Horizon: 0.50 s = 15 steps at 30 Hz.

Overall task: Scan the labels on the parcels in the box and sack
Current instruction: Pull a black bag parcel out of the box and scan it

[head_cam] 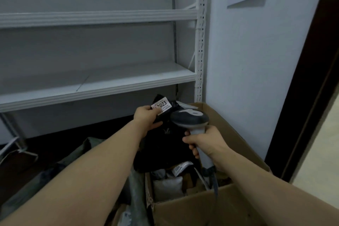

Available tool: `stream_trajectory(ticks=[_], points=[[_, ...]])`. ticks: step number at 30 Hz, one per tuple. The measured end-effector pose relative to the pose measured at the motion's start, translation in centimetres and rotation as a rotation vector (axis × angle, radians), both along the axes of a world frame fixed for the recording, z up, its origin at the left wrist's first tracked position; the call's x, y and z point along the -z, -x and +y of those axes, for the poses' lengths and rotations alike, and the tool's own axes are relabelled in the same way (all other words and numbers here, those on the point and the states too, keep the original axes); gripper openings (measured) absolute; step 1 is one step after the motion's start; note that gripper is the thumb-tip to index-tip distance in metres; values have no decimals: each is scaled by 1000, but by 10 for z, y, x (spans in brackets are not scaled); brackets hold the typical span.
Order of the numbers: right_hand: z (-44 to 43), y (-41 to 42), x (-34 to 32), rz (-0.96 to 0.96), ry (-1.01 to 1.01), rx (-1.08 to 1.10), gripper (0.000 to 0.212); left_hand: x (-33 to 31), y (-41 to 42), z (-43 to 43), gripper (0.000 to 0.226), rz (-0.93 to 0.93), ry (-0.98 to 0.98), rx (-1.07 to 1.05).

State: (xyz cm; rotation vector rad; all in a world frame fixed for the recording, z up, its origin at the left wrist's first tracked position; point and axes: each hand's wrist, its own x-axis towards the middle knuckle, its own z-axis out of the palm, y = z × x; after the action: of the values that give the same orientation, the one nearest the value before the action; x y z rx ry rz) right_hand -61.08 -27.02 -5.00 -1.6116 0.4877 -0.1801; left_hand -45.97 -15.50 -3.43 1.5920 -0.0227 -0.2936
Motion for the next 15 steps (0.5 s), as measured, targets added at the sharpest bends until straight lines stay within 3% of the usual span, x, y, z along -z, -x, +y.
stream_trajectory(ticks=[9, 15], points=[[7, 5, -11, -67, 134, 17, 17, -5, 10, 4, 11, 36, 32, 13], [3, 11, -14, -56, 183, 34, 12, -1, 14, 0, 21, -18, 11, 84]])
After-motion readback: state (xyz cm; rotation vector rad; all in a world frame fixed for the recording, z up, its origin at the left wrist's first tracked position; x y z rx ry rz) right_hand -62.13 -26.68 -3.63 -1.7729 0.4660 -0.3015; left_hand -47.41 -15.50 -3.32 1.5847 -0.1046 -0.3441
